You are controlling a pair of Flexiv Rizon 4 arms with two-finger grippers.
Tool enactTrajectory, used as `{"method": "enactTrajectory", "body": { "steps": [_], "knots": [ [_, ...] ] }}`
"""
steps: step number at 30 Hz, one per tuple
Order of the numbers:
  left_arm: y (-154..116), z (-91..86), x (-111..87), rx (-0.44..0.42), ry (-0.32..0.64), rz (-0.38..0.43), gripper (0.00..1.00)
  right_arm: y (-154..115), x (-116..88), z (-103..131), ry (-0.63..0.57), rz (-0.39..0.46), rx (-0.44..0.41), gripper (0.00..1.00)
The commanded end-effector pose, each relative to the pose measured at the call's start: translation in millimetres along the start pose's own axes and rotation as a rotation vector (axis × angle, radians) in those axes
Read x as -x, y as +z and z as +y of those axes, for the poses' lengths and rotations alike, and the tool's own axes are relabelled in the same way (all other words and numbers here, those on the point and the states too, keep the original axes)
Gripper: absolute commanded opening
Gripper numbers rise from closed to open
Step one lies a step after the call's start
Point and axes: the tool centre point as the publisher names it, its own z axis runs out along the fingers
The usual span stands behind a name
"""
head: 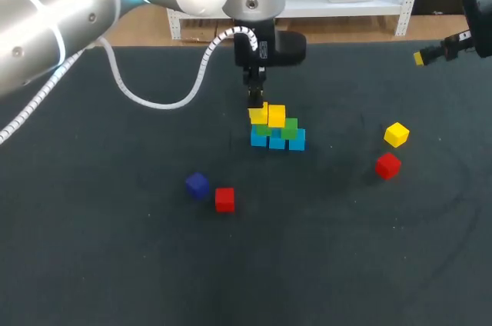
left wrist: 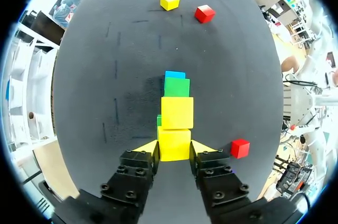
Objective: Place the blue cubes, place green cubes on the blue cubes, place the yellow cubes on the green cubes, then place the red cubes on the yellow cubes, and place purple cube on the red cubes.
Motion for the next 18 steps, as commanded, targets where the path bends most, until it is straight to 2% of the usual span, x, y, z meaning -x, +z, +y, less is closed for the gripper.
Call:
{"method": "enactTrajectory", "body": {
  "steps": [1,4,9,10,11,12,13,15,18],
  "knots": [
    [-0.5,3.2,1.8,-0.006,0.001,0.007,0.13,0.1,0.1,1.1,0.001,0.001,-0.005,1.00],
    [0.3,3.1,2.3,-0.007,0.003,0.011,0.28,0.1,0.1,1.1,0.001,0.001,-0.005,1.00],
    [0.9,2.8,2.4,-0.009,0.004,0.015,0.34,0.1,0.1,1.1,0.001,0.001,-0.005,1.00],
    [1.1,2.7,2.5,-0.009,0.005,0.015,0.39,0.1,0.1,1.1,0.001,0.001,-0.005,1.00],
    [1.3,2.6,2.5,-0.009,0.005,0.015,0.45,0.1,0.1,1.1,0.001,0.001,-0.005,1.00],
    [1.6,2.2,2.5,-0.008,0.007,0.016,0.56,0.1,0.1,1.1,0.001,0.001,-0.005,1.00],
    [1.8,1.6,2.6,-0.009,0.008,0.016,0.75,0.1,0.1,1.1,0.001,0.001,-0.005,1.00],
    [1.9,0.8,2.7,-0.013,0.007,0.015,1.00,0.1,0.1,1.1,0.001,0.001,-0.005,1.00],
    [2.2,0.6,2.7,-0.013,0.004,0.016,1.00,0.1,0.1,1.1,0.001,0.001,-0.005,1.00]
  ]
}}
